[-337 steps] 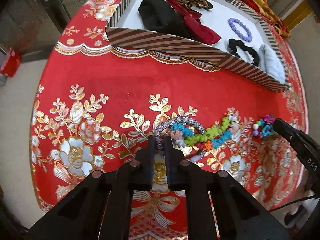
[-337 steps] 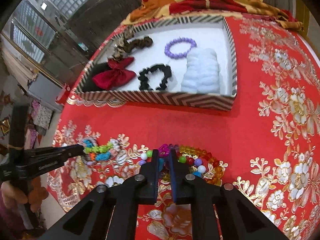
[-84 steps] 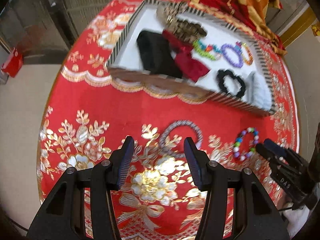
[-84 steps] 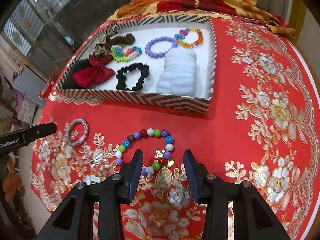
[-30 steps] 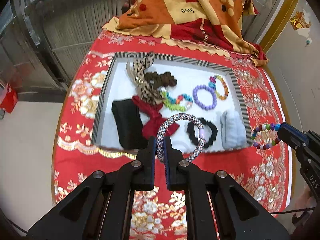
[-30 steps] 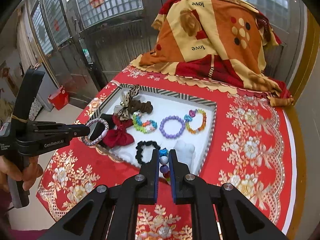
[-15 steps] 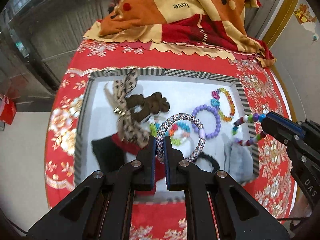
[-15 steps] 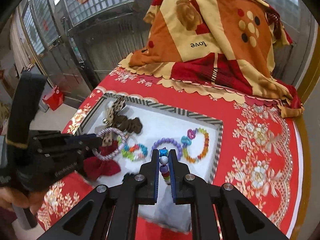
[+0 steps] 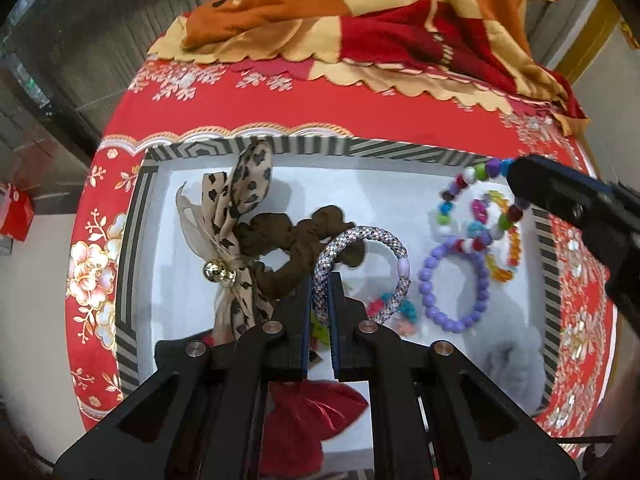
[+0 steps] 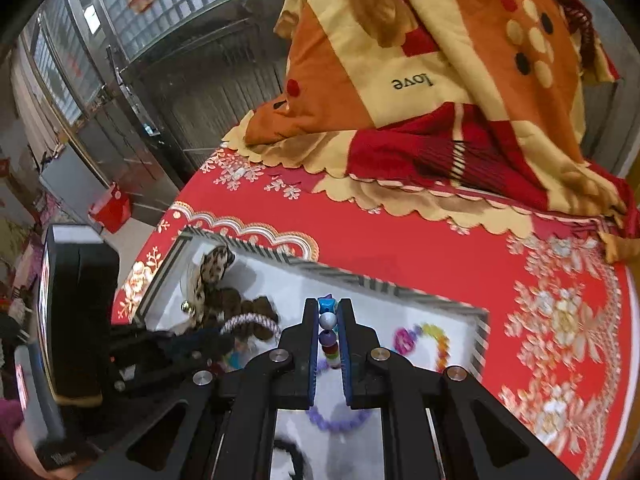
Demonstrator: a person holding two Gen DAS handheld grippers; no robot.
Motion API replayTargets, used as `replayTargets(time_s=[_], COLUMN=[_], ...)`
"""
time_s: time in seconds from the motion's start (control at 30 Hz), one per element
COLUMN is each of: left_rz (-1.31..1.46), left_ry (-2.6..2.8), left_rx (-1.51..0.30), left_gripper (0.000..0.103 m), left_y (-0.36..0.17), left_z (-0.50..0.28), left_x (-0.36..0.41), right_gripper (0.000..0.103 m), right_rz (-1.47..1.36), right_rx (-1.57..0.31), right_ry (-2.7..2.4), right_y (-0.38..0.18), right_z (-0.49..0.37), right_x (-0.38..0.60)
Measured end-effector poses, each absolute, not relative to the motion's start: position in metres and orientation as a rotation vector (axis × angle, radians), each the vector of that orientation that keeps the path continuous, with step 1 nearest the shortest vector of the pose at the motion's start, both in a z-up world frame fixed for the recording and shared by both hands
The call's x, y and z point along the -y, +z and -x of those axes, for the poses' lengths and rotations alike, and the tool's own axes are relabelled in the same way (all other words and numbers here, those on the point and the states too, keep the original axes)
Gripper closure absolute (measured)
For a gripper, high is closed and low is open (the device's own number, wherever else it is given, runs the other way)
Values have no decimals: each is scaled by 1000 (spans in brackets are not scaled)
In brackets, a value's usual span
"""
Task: Organize jewelry
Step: 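Lower the silver bracelet into the tray with the left tool while the right tool places the bead bracelet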
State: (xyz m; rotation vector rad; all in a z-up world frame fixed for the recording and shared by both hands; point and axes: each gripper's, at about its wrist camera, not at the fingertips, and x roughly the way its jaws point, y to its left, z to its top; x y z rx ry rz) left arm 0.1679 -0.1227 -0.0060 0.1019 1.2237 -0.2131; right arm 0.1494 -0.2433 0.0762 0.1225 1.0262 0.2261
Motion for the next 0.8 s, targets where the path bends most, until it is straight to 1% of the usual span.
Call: replayTargets(time_s=[0.37,0.73,0.8], left_rz=[-100,-122,-128], left_ry=[-197,-189,-186], left_rx=[-1239,-1235,-1234], left_gripper=[97,97,97], left_y=[-19,-18,-18], left_z=[-177,-177,-176], left_x=[127,133,133], right_gripper=[94,94,87], right_rz=[-154,-164,-172], right_rx=[-1121,-1165,-1167], right_ry=[165,188,183], right_y=[25,10,12], right_z=[-169,-176,-174], right_x=[268,264,266])
